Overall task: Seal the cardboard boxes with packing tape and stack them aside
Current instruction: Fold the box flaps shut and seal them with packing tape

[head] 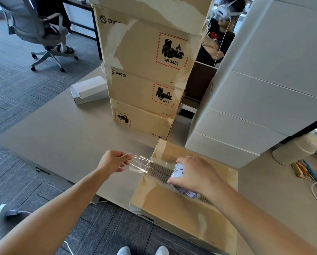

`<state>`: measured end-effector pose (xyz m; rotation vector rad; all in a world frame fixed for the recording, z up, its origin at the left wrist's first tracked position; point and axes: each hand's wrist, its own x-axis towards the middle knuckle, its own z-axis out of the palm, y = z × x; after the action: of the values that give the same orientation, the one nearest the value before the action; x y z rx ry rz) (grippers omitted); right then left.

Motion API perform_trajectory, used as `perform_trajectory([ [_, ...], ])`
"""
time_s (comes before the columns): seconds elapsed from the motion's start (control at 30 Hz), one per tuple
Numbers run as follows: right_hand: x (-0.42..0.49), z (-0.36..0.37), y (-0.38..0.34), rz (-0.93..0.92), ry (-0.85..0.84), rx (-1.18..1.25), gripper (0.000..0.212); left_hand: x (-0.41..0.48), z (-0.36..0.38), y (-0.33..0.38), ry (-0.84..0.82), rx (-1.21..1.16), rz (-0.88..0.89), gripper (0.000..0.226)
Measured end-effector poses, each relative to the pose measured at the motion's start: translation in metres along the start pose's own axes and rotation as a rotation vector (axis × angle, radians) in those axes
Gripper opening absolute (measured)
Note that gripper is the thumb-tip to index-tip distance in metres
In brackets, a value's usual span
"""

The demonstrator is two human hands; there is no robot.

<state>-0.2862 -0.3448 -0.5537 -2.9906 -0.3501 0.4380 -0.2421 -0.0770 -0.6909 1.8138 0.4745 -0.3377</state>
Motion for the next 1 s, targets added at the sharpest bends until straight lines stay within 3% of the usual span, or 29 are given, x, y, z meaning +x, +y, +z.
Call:
perform_trajectory([
  [0.53, 0.001, 0.011, 0.007, -0.012, 0.038, 0.036, 0.062, -0.023, 0.084, -0.040, 0.042, -0.310, -0.225, 0.022],
  [0.67, 0.001, 0.012, 0.007, -0.018, 0.041, 0.035, 0.061, -0.020, 0.081, -0.039, 0.079, 0.013, -0.034, 0.018],
  [0.8, 0.001, 0.013, 0.008, -0.021, 0.049, 0.039, 0.061, -0.014, 0.068, -0.044, 0.161, 0.343, 0.157, 0.034],
  [0.83, 0.001, 0.014, 0.008, -0.023, 0.052, 0.040, 0.061, -0.013, 0.062, -0.041, 0.177, 0.315, 0.199, 0.035],
  [0.9, 0.002, 0.016, 0.008, -0.025, 0.058, 0.044, 0.063, -0.022, 0.051, -0.023, 0.127, 0.028, 0.232, 0.039],
  [0.97, 0.003, 0.018, 0.009, -0.027, 0.059, 0.061, 0.064, -0.038, 0.049, -0.010, -0.080, -0.263, 0.224, 0.042],
  [1.0, 0.003, 0.018, 0.010, -0.027, 0.059, 0.072, 0.063, -0.047, 0.051, -0.009, -0.195, -0.295, 0.199, 0.049],
])
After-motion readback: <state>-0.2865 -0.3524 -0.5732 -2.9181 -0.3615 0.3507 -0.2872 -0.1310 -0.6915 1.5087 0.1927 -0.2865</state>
